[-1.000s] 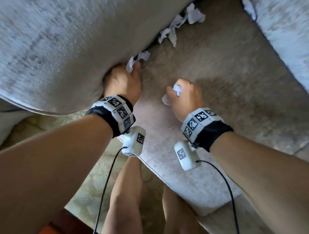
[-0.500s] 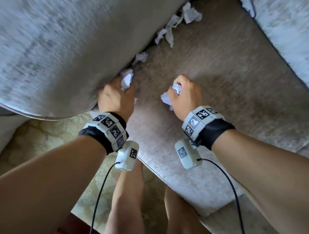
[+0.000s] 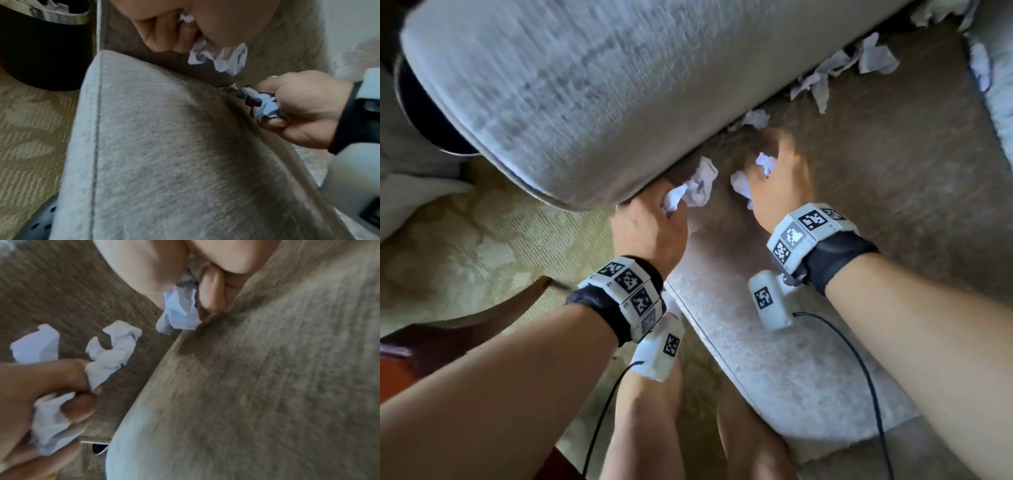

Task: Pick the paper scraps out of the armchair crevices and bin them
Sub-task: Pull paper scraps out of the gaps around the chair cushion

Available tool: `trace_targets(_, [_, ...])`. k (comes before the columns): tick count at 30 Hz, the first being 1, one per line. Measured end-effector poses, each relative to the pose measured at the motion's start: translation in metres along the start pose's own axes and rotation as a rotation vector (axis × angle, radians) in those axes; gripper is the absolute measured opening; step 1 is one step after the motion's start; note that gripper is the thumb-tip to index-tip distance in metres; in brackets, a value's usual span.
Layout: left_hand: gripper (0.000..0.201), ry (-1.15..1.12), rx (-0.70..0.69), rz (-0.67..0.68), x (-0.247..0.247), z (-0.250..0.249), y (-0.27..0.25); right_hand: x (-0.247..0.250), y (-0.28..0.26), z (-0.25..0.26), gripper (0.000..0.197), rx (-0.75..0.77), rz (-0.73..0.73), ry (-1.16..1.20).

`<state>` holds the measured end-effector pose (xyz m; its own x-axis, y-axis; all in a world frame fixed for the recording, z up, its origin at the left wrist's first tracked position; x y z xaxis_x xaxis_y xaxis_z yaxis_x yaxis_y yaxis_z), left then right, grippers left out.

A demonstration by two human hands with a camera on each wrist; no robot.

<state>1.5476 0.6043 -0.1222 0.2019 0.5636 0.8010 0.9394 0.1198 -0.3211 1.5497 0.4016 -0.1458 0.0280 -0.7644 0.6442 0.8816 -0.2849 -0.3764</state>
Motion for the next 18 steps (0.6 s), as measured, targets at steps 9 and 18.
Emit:
trace_targets(9, [0.022, -0.053, -0.046, 0.002, 0.004, 0.0, 0.003, 0.002, 0.043, 0.002, 0.042, 0.019, -0.122, -0.15])
trace_targets(18, [0.03, -0.02, 0.055, 0.109, -0.017, -0.01, 0.015, -0.007, 0.049, -0.003, 0.038, 0.013, 0.044, -0.34])
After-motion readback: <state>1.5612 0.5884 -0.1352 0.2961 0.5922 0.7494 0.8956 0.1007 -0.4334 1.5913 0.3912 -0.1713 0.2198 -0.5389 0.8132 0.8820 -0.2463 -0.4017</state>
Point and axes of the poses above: each hand's wrist, its own y-axis towards the middle knuckle, its own x-axis out of the back of the hand, z = x × y, the point moved 9 cm from there along y, towards the middle knuckle, and after that the axes turned 8 degrees about x, right-handed, at the moved point
